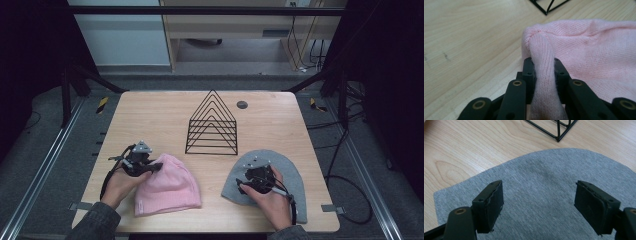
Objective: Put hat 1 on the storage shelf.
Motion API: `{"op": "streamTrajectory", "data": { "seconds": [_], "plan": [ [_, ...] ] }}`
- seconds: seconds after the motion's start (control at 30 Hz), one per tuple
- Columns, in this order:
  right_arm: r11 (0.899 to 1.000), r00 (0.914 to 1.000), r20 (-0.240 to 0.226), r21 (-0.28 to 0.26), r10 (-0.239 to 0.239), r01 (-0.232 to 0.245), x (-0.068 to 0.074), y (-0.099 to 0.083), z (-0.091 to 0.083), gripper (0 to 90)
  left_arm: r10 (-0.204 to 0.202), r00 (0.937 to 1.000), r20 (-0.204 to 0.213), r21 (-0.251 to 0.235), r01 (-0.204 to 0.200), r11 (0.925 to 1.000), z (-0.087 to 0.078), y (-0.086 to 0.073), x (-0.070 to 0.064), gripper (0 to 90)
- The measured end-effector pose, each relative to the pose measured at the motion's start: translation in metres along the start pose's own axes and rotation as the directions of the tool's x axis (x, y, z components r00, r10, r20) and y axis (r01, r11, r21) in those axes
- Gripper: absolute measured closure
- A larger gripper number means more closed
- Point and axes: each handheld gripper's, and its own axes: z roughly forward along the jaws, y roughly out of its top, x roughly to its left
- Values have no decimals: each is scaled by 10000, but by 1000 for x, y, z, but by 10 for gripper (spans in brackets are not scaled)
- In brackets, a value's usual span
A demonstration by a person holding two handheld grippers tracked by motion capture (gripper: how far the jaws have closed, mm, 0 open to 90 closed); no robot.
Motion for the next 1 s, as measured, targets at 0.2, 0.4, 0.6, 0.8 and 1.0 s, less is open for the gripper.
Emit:
{"op": "streamTrajectory", "data": {
  "seconds": [0.2,0.4,0.6,0.8,1.0],
  "plan": [
    [10000,10000,25,-92,28,-28,0,1,-1,214,268,9994,-221,-740,-284,9969,-16,4,-7,765],
    [9999,9997,242,-128,-18,21,0,3,-1,204,239,9996,-167,-914,-253,9955,-20,3,-5,764],
    [9997,9995,289,-252,83,-75,-1,3,-4,195,419,9987,-278,-1171,-449,9921,-29,6,-10,765],
    [9983,9990,392,-558,217,-195,-1,4,-7,179,840,9951,-514,-1535,-910,9839,-42,14,-20,770],
    [9964,9987,418,-804,301,-266,-1,4,-10,174,1382,9871,-807,-1782,-1507,9724,-58,26,-34,772]
  ]
}}
